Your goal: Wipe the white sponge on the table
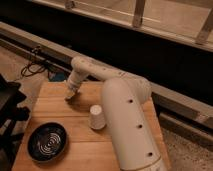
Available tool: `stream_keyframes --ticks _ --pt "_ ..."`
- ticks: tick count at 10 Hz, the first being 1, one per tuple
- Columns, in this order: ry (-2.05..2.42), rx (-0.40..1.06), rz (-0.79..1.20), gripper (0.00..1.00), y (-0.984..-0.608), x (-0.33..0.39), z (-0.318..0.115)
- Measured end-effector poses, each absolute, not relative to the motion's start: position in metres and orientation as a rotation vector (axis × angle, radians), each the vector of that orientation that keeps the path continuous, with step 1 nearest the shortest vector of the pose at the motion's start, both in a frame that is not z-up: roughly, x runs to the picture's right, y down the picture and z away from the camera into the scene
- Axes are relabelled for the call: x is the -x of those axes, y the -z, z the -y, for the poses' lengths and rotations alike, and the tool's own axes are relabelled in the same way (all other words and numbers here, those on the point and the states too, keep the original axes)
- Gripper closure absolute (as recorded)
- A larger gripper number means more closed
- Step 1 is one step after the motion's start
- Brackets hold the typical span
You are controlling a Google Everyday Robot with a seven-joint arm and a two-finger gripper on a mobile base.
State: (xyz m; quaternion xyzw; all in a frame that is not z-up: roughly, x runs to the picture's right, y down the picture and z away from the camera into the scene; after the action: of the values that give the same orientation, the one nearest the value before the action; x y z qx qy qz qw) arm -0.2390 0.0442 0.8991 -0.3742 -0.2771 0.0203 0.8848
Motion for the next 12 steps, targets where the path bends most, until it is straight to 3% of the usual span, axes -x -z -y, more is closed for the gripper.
stream_keyframes --ticks 3,7,12 --pt "-0.067 0.801 0.541 1.00 -0.880 0.242 -0.060" --pt "-0.081 0.795 0.419 1.00 -0.862 0.174 -0.061" --pt "-0.036 0.776 0.315 1.00 -0.904 0.099 -0.031"
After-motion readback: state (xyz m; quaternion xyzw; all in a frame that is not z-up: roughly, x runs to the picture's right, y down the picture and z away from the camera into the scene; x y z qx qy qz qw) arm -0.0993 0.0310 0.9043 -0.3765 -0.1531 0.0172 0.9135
